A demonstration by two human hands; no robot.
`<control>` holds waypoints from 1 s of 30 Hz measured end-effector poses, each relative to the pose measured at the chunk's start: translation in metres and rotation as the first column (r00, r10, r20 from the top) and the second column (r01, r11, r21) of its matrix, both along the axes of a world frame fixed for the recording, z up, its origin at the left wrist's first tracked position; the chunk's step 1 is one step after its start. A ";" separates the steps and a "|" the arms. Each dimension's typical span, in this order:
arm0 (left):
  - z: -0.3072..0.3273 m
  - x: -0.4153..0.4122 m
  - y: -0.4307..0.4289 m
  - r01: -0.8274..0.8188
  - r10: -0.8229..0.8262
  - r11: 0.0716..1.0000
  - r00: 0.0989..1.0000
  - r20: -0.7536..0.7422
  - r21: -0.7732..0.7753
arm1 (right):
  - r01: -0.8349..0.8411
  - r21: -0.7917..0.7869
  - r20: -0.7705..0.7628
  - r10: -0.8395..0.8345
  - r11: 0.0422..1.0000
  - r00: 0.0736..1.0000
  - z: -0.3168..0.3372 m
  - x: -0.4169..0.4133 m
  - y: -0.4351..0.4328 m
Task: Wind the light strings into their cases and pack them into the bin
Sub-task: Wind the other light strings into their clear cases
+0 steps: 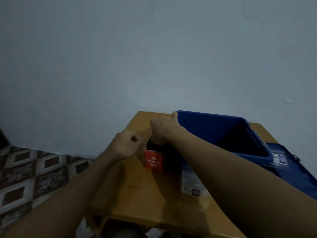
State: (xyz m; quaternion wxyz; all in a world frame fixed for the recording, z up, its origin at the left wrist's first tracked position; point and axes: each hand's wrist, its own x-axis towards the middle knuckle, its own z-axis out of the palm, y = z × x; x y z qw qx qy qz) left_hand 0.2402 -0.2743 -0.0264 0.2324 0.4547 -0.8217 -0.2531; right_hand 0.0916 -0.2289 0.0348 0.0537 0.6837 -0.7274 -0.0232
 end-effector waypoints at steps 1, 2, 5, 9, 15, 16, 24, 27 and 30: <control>0.001 0.002 0.002 -0.006 0.006 1.000 1.000 -0.015 -0.013 | 0.001 -0.025 0.015 -0.001 1.000 1.000 0.001 0.000 0.001; 0.005 0.004 0.006 -0.011 0.010 1.000 0.999 -0.032 -0.029 | 0.002 -0.062 0.028 0.000 0.998 1.000 0.002 0.000 0.004; 0.018 0.014 0.017 -0.039 0.032 0.997 0.995 -0.098 -0.067 | -0.008 -0.171 0.045 0.016 0.985 0.999 0.007 0.004 0.013; 0.042 0.027 0.037 -0.087 0.064 0.983 0.988 -0.144 -0.161 | -0.072 -0.360 0.046 0.094 0.930 0.994 0.020 0.012 0.032; 0.076 0.039 0.088 -0.055 -0.010 0.970 0.964 -0.266 -0.236 | -0.083 -0.565 0.265 0.275 0.821 0.924 0.047 0.019 0.078; 0.080 0.040 0.095 -0.049 -0.021 0.972 0.956 -0.293 -0.231 | -0.073 -0.572 0.289 0.284 0.817 0.914 0.049 0.018 0.085; 0.098 0.044 0.168 0.084 -0.127 0.990 0.886 -0.446 -0.115 | 0.075 -0.578 0.534 0.307 0.812 0.788 0.056 0.009 0.168; 0.098 0.042 0.195 0.146 -0.163 0.987 0.865 -0.474 -0.074 | 0.114 -0.575 0.593 0.316 0.810 0.741 0.054 0.006 0.203; 0.097 0.039 0.220 0.219 -0.195 0.976 0.848 -0.493 -0.009 | 0.157 -0.577 0.668 0.353 0.801 0.655 0.052 0.003 0.240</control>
